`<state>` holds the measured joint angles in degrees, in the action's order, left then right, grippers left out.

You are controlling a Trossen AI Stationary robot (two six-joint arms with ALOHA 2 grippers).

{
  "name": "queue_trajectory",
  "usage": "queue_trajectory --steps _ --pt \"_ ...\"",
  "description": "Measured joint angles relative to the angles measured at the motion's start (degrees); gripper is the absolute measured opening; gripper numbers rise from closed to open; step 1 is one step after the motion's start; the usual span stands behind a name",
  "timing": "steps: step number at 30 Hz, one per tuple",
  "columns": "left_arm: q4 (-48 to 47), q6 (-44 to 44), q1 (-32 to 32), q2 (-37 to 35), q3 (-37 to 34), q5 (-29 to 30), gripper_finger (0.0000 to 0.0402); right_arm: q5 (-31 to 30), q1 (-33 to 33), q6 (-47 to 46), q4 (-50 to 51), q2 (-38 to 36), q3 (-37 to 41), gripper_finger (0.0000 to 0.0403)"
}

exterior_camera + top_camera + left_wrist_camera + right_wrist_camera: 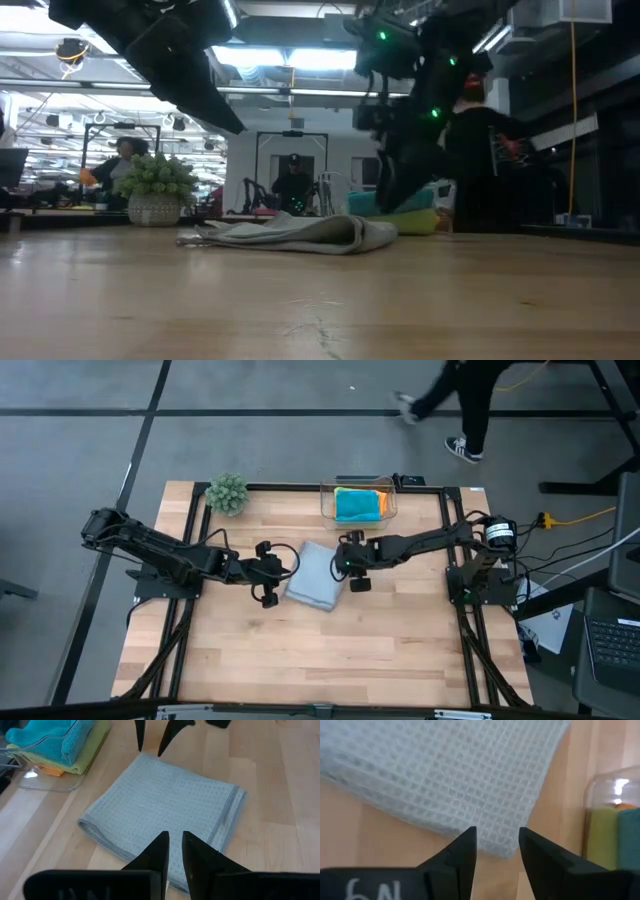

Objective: Fold microfiber towels
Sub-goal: Fold the gray microfiber cloth

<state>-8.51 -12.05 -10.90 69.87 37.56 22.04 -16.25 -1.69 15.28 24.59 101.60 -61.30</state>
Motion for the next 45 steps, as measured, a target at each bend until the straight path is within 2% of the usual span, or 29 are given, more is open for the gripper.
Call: queue_trajectory --steps 5,8,11,13,19,23,27,32,38,42,45 --pt "0.02 0.00 0.00 -0.02 0.00 0.00 0.0044 -0.64 0.46 -7.84 8.84 -0.03 -6.63 0.0150" --pt "0.02 0.00 0.00 0.00 0.00 0.00 0.0044 4.53 1.06 -14.38 7.72 -0.07 -8.13 0.0150" --pt "0.02 0.01 0.00 0.00 0.00 0.00 0.0044 11.72 2.10 -19.18 -0.07 -0.07 -6.88 0.0150" --pt "0.02 0.00 0.00 0.00 0.00 0.00 0.0044 13.08 3.04 -19.81 -6.33 -0.02 -4.45 0.0150" --pt "0.02 0.02 0.00 0.00 0.00 0.00 0.0044 12.58 5.84 -25.24 -31.69 0.12 5.73 0.0150" --pt "0.04 0.02 0.00 -0.01 0.00 0.00 0.0044 7.95 7.81 -27.05 -37.68 1.86 9.24 0.0150" --pt "0.29 0.04 0.00 0.00 0.00 1.04 0.0044 4.52 9.19 -28.62 -37.28 6.07 8.41 0.0150" --pt "0.46 0.04 0.00 -0.02 -0.02 1.64 0.0044 6.78 9.94 -28.60 -35.06 9.86 4.64 0.0150" --pt "0.38 -1.01 0.00 -0.02 -0.02 1.75 0.0044 12.14 9.92 -29.07 -18.63 8.49 0.78 0.0150" --pt "0.15 -1.01 0.00 0.00 -0.02 1.76 0.0044 12.87 9.93 -20.71 -9.10 7.33 -0.32 0.0150" --pt "0.17 -1.02 0.00 0.00 -0.02 1.77 0.0044 14.62 9.88 -16.35 -5.95 6.98 -0.48 0.0150"
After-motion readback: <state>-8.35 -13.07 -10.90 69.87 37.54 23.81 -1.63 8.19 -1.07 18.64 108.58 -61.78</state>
